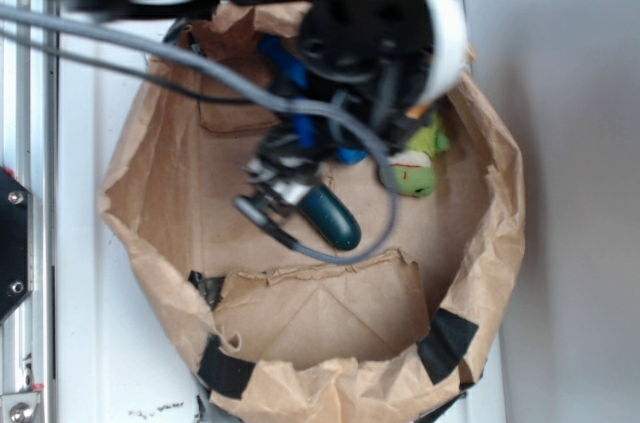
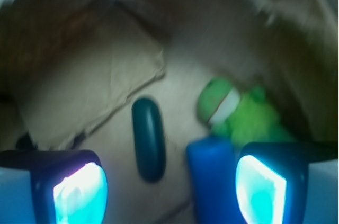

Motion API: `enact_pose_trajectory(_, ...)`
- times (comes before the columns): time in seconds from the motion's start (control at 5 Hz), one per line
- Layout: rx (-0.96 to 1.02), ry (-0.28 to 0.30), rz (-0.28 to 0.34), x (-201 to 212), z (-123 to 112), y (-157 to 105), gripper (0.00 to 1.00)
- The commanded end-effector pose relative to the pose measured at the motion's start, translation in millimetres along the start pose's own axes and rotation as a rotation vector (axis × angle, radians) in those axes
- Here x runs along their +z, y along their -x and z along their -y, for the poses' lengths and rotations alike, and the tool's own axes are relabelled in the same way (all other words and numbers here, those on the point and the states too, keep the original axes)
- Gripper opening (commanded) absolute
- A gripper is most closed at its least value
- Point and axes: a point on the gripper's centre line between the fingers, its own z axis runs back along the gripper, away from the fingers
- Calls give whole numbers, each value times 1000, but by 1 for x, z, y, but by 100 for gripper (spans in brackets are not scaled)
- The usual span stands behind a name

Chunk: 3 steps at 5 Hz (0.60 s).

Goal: Grab the blue bottle.

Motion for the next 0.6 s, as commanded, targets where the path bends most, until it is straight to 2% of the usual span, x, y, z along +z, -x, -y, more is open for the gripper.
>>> enact_pose_trajectory(0.0,-3,-81,-64,-29,-20,41,100)
enact_pose_trajectory(0.4,22,-41,-104,-54,-26,52,100)
